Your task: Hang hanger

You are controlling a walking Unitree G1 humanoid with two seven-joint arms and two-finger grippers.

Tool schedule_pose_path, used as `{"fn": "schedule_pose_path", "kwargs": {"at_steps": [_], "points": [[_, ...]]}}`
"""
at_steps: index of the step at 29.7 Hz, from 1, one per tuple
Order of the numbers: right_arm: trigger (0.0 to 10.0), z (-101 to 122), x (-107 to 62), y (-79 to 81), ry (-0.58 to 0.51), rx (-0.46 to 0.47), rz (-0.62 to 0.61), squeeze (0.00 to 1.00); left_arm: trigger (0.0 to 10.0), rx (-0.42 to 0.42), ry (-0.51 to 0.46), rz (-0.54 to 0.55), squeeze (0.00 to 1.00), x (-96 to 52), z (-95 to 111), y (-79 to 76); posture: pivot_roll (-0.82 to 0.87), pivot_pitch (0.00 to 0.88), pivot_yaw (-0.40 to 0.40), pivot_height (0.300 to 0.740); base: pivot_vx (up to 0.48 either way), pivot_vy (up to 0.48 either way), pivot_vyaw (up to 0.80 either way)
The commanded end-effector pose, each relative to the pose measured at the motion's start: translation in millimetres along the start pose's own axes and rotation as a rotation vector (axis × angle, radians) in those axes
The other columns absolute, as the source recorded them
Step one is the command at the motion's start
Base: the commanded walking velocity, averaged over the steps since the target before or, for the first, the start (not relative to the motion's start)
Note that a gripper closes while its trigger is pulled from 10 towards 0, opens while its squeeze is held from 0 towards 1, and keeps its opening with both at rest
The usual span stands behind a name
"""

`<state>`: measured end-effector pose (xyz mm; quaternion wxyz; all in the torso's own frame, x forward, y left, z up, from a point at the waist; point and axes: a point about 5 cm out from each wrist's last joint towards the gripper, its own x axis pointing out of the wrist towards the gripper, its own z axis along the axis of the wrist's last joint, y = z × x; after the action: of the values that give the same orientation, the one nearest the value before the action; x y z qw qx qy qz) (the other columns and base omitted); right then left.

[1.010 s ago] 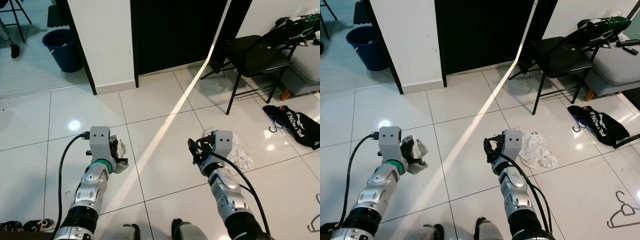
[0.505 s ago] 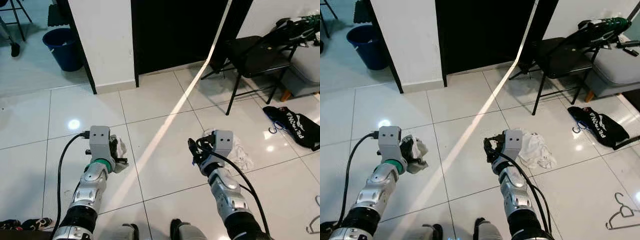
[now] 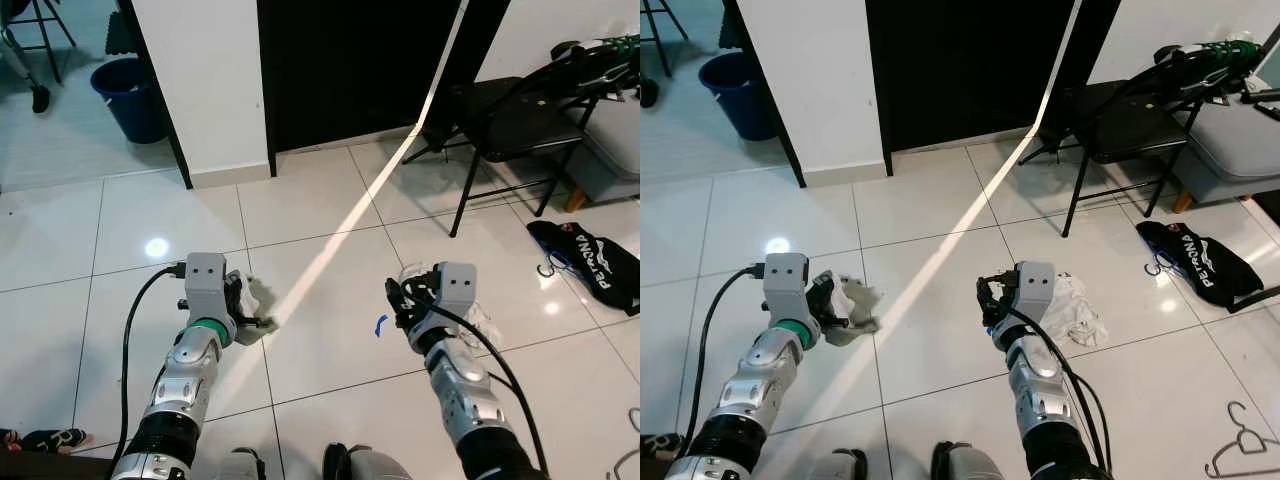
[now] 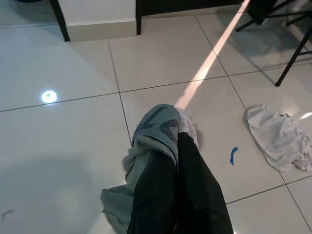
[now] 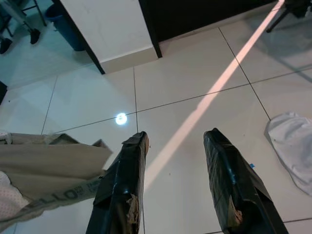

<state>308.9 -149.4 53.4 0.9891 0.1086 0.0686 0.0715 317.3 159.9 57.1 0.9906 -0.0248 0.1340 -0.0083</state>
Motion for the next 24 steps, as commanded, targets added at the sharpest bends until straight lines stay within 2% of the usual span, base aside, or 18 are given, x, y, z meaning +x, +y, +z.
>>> {"fn": "schedule_pose_path", "kwargs": {"at_steps": [1,6,9,16,18,24], "points": [[10.0,-5.4,-3.9,-3.9,0.021,0.009,-0.015,0.00,10.0,0.001,0.027,0.002,0.00,-1.2,-6.4,1.6,0.01,0.100,0.041,0.740,0.000,-0.345,0.00],[10.0,-3.8,-1.0,-2.3,0.022,0.007,-0.008,0.00,10.0,-0.002,0.022,0.008,0.00,-1.0,-5.2,3.3,0.01,0.092,0.038,0.740,0.000,-0.342,0.00],[10.0,-2.4,0.9,0.1,0.019,0.008,-0.003,0.00,10.0,-0.044,0.053,0.020,0.00,-1.1,-8.4,5.4,0.01,0.088,0.032,0.740,0.000,0.000,0.00],[10.0,-2.2,1.1,1.8,0.020,0.007,0.011,0.00,10.0,-0.056,0.080,0.026,0.00,-2.8,-12.6,8.5,0.01,0.086,0.025,0.740,0.000,0.480,0.00],[10.0,-2.5,0.2,0.6,0.021,0.006,0.010,0.00,10.0,0.002,0.066,0.013,0.00,-2.8,-11.6,7.3,0.00,0.085,0.026,0.740,0.000,0.000,0.00],[10.0,-2.7,-0.8,-1.0,0.020,0.007,0.006,0.00,10.0,0.007,0.073,-0.004,0.00,-2.1,-11.7,3.7,0.00,0.081,0.030,0.740,0.000,0.000,0.00]]}}
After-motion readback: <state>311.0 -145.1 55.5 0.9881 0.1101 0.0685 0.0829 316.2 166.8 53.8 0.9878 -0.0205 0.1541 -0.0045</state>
